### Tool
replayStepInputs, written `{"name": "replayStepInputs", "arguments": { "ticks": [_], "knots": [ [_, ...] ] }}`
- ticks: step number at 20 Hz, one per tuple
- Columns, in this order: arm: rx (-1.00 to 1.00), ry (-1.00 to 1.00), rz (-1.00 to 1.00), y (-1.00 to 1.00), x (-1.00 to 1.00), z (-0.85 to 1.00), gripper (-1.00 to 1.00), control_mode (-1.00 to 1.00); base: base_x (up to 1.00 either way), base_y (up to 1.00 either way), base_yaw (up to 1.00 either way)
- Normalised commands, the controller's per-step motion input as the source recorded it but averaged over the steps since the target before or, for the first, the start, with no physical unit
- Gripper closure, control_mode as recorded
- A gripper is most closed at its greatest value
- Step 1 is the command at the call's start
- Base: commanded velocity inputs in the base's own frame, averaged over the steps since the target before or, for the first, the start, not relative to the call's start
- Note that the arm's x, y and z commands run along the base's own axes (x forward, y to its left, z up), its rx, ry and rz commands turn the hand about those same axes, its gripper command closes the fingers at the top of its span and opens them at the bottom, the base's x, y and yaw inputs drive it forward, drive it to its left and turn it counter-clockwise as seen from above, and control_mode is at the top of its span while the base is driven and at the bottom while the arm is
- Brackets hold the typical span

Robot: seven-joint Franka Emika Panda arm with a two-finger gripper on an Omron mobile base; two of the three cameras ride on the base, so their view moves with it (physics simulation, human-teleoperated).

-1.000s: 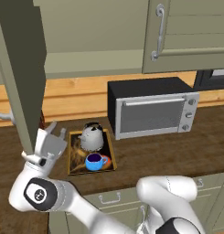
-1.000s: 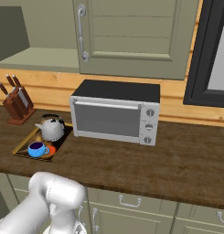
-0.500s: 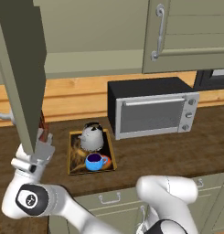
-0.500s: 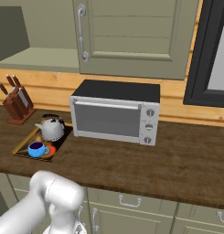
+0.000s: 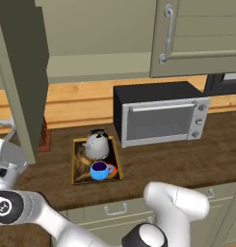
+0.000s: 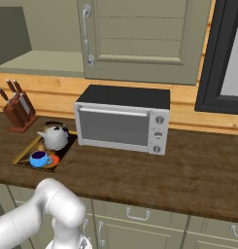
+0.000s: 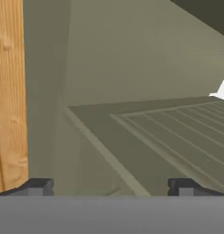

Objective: Pick the kettle from the counter and place it on the tray. Then pick the mug from the cabinet and place it on the tray. Then close the cabinet doors.

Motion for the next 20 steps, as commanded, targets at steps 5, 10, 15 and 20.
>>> {"name": "replayStepInputs", "arguments": {
  "ticks": [5, 10, 15, 20],
  "knots": [
    [0.00, 0.00, 0.00, -0.01, -0.18, 0.88, -1.00, -1.00, 0.00, 0.00, 0.00],
    [0.02, 0.00, -0.02, -0.27, -0.13, 0.84, -1.00, -1.00, 0.00, 0.00, 0.00],
    [0.06, 0.01, 0.00, -0.59, -0.02, 0.61, -1.00, -1.00, 0.00, 0.00, 0.00],
    [0.08, 0.13, -0.05, -0.92, 0.23, 0.46, -1.00, -1.00, 0.00, 0.00, 0.00]
  ]
}}
